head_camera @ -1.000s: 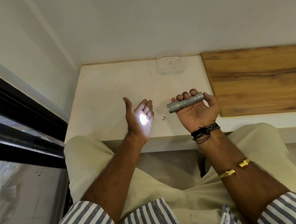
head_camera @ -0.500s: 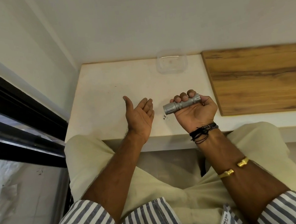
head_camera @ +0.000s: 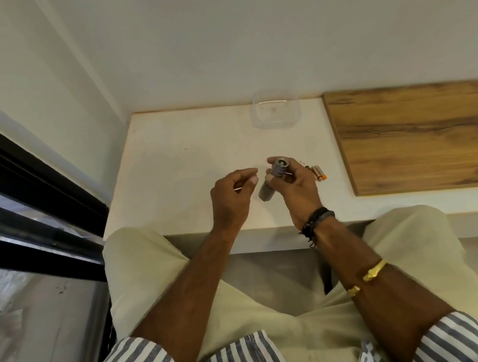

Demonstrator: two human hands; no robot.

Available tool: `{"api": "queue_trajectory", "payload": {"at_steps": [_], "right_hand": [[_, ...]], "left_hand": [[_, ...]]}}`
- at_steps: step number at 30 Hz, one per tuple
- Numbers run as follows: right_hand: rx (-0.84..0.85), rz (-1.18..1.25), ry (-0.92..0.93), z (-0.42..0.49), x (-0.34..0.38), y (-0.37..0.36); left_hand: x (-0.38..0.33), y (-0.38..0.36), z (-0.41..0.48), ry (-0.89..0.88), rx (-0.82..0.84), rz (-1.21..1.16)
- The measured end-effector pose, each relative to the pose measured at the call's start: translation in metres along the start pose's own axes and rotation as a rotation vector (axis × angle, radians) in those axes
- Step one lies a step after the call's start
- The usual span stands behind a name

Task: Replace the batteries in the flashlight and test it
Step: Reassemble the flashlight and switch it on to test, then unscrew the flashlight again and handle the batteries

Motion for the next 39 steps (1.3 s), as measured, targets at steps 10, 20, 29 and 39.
{"api": "queue_trajectory", "payload": {"at_steps": [10, 20, 29, 39], "right_hand": [[-0.069, -0.290, 0.210, 0.029, -0.001, -0.033], [-0.003, -0.268, 0.276, 0.110, 0.008, -0.070], [0.093, -0.365, 0.346, 0.179, 0.007, -0.097], [0.124, -0.412, 0.335, 0.233, -0.009, -0.110]], "left_hand": [[-0.019, 0.016, 0.047, -0.111, 0.105, 0.032], [-0.045, 0.038, 0.126, -0.165, -0.005, 0.065], [-0.046, 0.040, 0.201, -0.118, -0.018, -0.019], [-0.038, 0.029, 0.261, -0.054, 0.008, -0.114]]}}
Point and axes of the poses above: each hand's wrist, its own z-axis towards the middle knuckle, its own y-axis out of the back of the hand, x = y × z, the point moved 3 cm from there along z, towards the middle knuckle, and after that the axes turned 15 degrees about y, right-handed, at the moved point
